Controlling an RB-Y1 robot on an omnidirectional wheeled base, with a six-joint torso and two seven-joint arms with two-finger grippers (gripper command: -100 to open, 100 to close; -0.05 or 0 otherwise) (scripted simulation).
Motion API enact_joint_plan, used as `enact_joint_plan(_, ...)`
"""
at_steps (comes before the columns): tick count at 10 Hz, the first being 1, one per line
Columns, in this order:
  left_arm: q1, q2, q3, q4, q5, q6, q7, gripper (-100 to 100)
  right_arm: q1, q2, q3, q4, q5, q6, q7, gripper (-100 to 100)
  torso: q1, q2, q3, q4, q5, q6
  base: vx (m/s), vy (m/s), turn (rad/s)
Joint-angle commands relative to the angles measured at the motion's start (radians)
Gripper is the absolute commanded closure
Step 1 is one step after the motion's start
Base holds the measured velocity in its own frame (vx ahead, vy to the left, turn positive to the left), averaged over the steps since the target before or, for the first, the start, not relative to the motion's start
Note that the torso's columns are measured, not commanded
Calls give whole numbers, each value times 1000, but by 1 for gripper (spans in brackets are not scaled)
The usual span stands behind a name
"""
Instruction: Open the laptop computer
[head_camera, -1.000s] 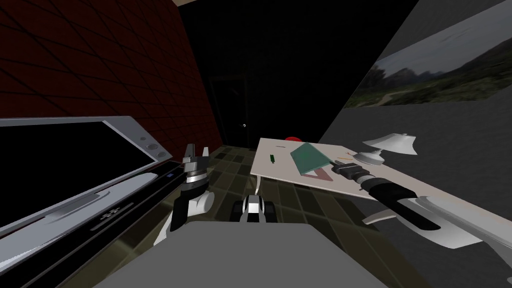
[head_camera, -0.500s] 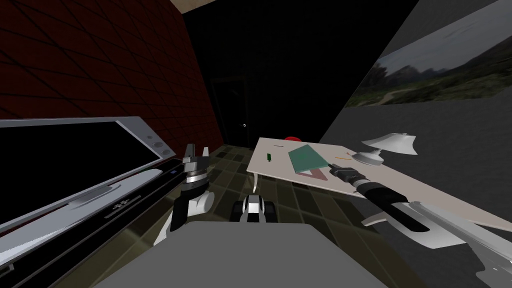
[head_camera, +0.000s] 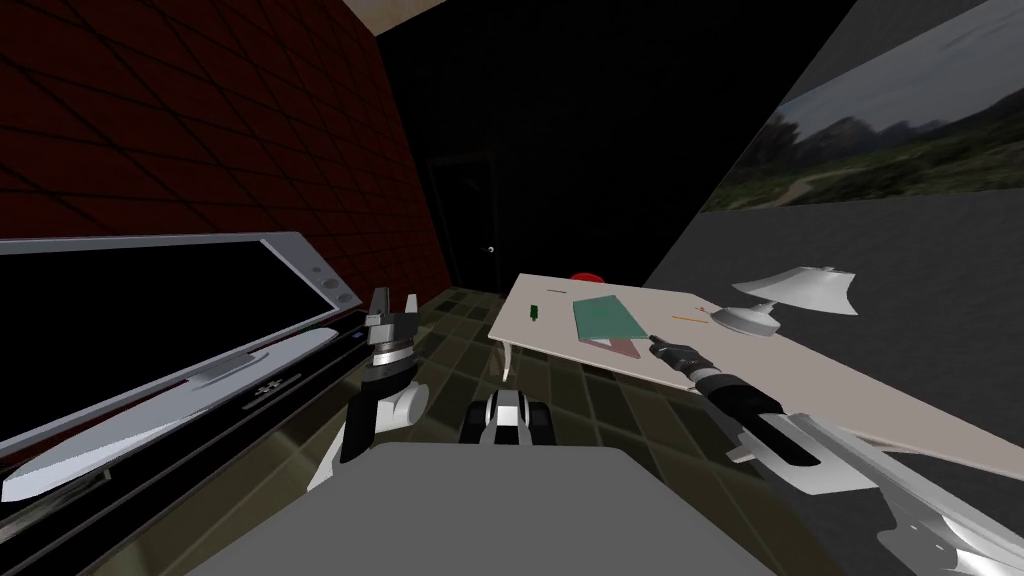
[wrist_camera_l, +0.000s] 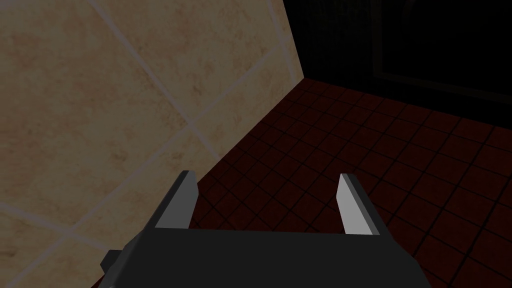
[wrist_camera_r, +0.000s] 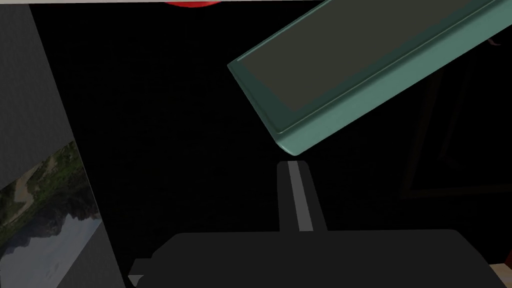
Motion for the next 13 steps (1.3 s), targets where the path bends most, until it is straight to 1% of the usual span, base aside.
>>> enact_joint_plan(1,0,0,0,0,0,0,0,0,30,-46,-19,-28,-17,10,-34,-100,3,1,0,0,1,2,28,20,-84)
enact_joint_plan(2,0,0,0,0,0,0,0,0,39,-62,-25,-38,-22,14,-46,-100,5,1,1,0,2,2,31,40,-49)
enact_joint_plan(3,0,0,0,0,0,0,0,0,59,-93,-38,-56,-33,21,-68,-100,3,2,1,0,1,1,31,39,-68)
enact_joint_plan(4,0,0,0,0,0,0,0,0,69,-108,-44,-66,-39,24,-80,-100,1,3,2,1,0,2,26,27,-58)
enact_joint_plan(5,0,0,0,0,0,0,0,0,89,-139,-56,-84,-50,31,-102,-100,-2,3,2,1,-1,1,23,19,-72)
enact_joint_plan(6,0,0,0,0,0,0,0,0,99,-155,-63,-94,-55,34,-114,-100,-2,3,2,1,-1,2,24,13,-63)
enact_joint_plan(7,0,0,0,0,0,0,0,0,88,-142,-57,-83,-51,31,-103,-100,-2,3,2,1,-1,2,11,5,-10)
enact_joint_plan(8,0,0,0,0,0,0,0,0,89,-144,-58,-83,-51,30,-106,0,-2,3,2,1,-1,1,0,0,0)
enact_joint_plan(13,0,0,0,0,0,0,0,0,89,-144,-58,-83,-51,30,-106,0,-1,3,2,1,0,2,0,0,0)
